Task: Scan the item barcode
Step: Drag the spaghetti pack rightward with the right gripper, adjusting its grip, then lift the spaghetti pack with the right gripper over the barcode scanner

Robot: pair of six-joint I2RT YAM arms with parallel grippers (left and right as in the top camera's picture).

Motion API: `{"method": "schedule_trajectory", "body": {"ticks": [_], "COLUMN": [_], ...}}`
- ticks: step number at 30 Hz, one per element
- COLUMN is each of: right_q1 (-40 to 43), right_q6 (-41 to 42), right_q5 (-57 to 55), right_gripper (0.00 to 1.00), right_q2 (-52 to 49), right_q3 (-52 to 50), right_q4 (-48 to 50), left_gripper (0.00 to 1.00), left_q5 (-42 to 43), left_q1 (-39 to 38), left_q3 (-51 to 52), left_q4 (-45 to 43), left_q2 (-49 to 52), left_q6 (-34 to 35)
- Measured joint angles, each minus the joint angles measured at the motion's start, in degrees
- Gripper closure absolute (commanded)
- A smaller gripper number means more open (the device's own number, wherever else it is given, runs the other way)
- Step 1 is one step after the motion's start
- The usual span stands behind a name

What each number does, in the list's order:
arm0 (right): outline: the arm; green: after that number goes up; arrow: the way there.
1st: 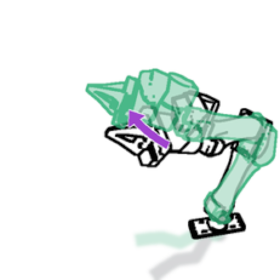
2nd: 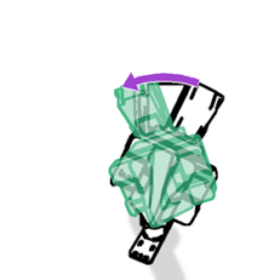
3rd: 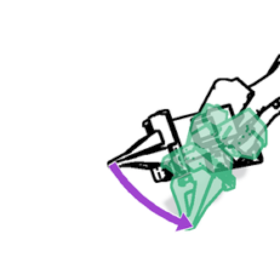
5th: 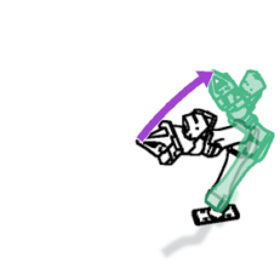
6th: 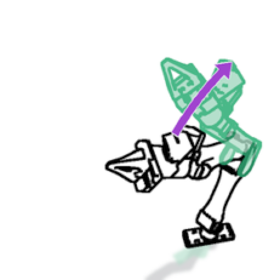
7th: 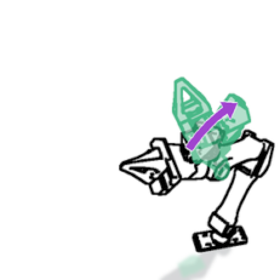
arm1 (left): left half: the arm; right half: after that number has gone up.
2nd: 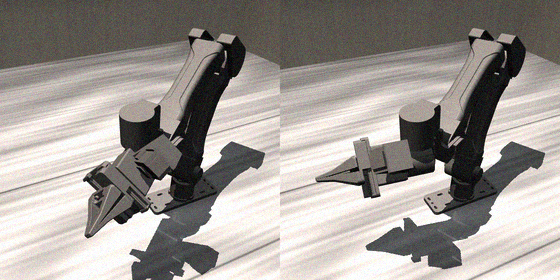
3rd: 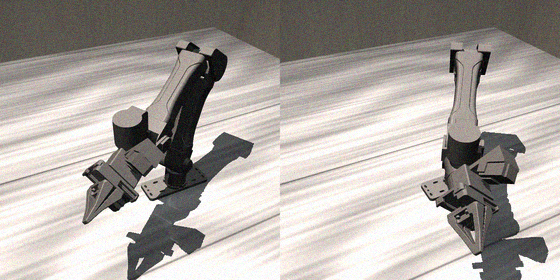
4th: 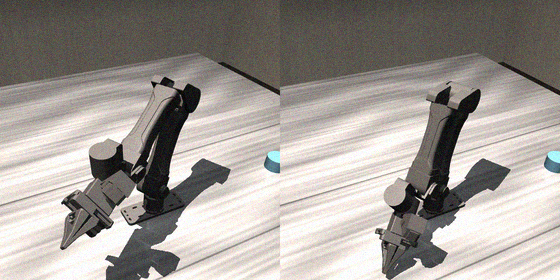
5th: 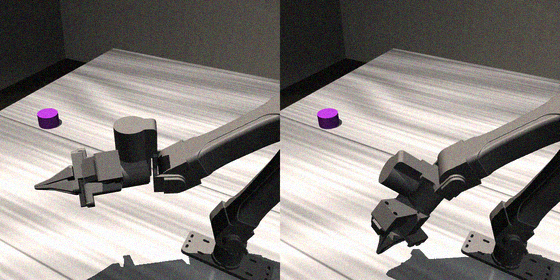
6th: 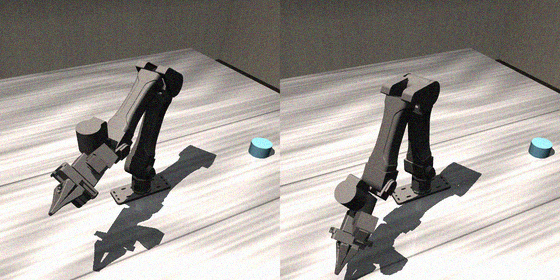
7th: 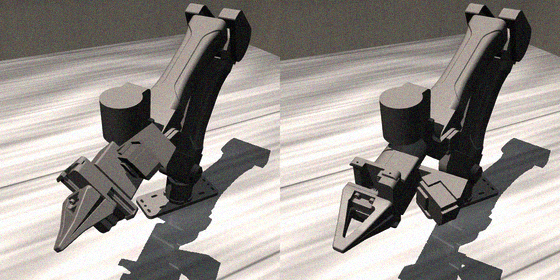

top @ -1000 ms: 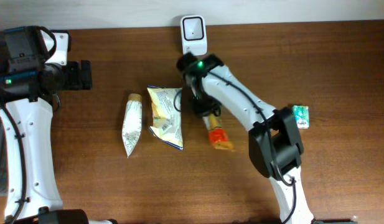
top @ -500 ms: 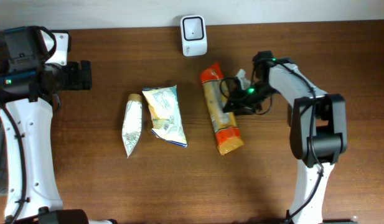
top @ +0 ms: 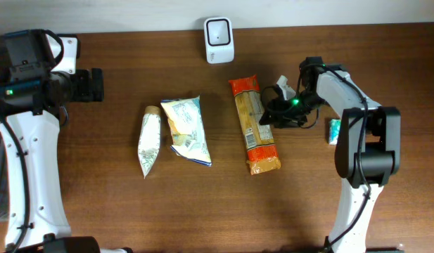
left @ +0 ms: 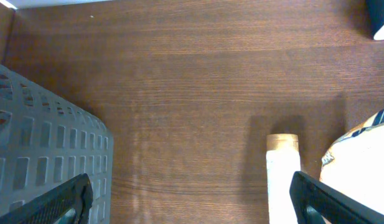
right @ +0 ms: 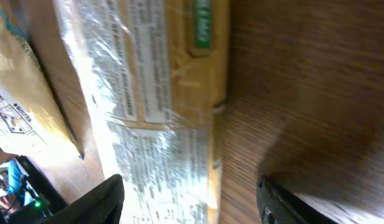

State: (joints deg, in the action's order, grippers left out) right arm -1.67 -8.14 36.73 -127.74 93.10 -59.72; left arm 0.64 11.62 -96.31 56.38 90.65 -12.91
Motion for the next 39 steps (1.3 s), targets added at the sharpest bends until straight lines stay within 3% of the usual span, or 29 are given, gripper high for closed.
{"method": "schedule_trajectory", "body": {"ticks": [8, 12, 15, 21, 25, 31, 39], "right_q1": [-4.85, -6.69, -8.02, -8.33, -3.67, 11.43, 16.09], "right_q6": [-0.63, -0.07, 0.28, 0.42, 0.26, 1.88, 17.99], "right_q5": [0.24, 0.7, 2.47, 10.32, 18.58, 29.46, 34.42], "right_gripper": [0.33, 0.54, 0.96, 0.96, 0.96, 0.96, 0.96], "right_q2": [-0.02, -0.87, -2.1, -3.02, -2.69, 22.58, 27.52], "right_q3": [-0.02, 0.0, 0.37, 0.63, -0.46, -1.25, -1.42], "right_q4": [7.15, 7.96, 7.96, 7.32, 5.99, 6.64, 20.92], "left_gripper": [0.01, 0.01, 0.01, 0.01, 0.01, 0.01, 0.01], "left_q5": [0.0, 0.0, 0.0, 0.0, 0.02, 0.02, 0.0], "left_q1": [0.0, 0.0, 0.0, 0.0, 0.0, 0.0, 0.0], "left_q3": [0.0, 0.0, 0.0, 0.0, 0.0, 0.0, 0.0], "left_q4": [0.0, -0.02, 0.0, 0.0, 0.0, 0.0, -0.02], "left_q2": [0.0, 0.0, 0.0, 0.0, 0.0, 0.0, 0.0], "left_q6": [0.0, 0.0, 0.0, 0.0, 0.0, 0.0, 0.0]}}
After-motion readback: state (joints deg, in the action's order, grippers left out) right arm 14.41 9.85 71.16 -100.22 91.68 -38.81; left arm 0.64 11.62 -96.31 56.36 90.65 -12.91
